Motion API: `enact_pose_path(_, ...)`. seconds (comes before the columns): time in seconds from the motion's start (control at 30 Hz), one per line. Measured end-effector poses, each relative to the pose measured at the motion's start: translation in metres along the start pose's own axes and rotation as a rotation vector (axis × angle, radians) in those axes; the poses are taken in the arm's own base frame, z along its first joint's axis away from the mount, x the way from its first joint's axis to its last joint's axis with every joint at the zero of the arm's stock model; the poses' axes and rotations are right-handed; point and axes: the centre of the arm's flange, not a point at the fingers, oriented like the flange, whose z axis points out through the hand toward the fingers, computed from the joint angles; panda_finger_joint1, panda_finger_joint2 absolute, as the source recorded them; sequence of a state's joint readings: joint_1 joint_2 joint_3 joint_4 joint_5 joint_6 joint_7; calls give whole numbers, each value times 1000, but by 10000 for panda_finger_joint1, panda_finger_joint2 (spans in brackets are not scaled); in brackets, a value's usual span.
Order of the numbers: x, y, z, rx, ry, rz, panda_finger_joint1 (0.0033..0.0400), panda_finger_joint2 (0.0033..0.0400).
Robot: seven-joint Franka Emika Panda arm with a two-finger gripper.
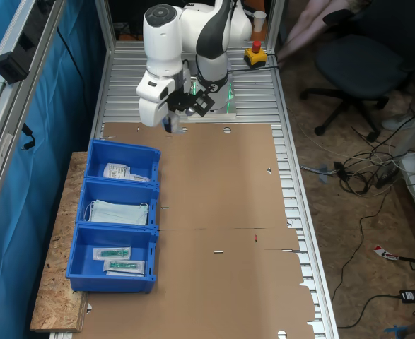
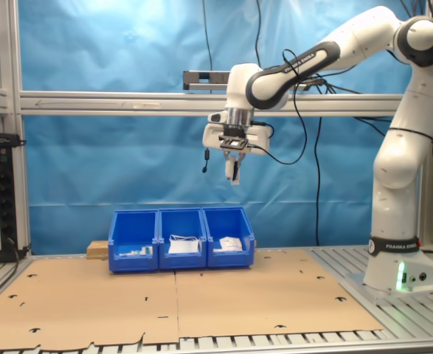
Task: Pick and place sorting task of medical equipment.
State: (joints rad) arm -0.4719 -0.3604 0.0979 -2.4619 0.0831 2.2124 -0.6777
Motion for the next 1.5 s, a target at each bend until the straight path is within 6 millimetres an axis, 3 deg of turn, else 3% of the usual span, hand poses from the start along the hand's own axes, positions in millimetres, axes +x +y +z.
enact_pose_path(0.73,-22,33,24,42,-36,65,61,61)
enact_pose_path(1.5,-31,44,41,71,-59,92,61,61)
